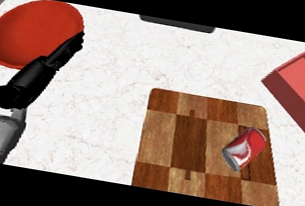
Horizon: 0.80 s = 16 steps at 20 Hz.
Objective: Pick the tomato from the cutting board and place it in the cardboard box
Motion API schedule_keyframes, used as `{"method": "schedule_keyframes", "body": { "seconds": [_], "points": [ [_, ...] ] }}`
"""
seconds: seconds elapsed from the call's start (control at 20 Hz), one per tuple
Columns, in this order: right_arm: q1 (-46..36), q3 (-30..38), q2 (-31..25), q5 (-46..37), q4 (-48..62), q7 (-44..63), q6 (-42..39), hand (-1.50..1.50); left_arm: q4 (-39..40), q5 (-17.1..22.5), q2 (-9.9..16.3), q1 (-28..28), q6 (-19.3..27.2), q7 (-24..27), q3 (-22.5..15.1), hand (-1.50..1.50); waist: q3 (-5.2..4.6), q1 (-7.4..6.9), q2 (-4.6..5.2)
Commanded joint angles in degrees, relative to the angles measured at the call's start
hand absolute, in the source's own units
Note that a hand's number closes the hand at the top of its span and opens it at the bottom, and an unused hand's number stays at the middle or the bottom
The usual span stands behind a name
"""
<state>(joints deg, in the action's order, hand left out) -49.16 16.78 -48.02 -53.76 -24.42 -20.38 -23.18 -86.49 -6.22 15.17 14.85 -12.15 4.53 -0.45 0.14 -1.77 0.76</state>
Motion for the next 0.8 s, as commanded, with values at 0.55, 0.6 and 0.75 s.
{"method": "schedule_keyframes", "body": {
  "seconds": [0.55,0.6,0.75],
  "points": [
    [-6.1,33.6,-4.2,31.2,12.5,4.1,0.6,-1.5,-0.9,-0.8,-0.2,-1.3,-0.2,0.8,-0.5,0.0,0.09,0.34,0.19],
    [-4.6,34.0,-3.8,31.7,13.1,3.2,1.2,-1.5,-2.9,-2.2,-1.8,-1.7,1.7,-1.2,-1.9,0.0,0.13,-0.04,0.14],
    [-2.7,36.0,-6.9,33.4,13.3,1.9,2.3,-1.5,-1.6,0.3,-0.9,-1.0,-0.2,-0.5,0.0,0.0,0.18,-0.52,0.49]
  ]
}}
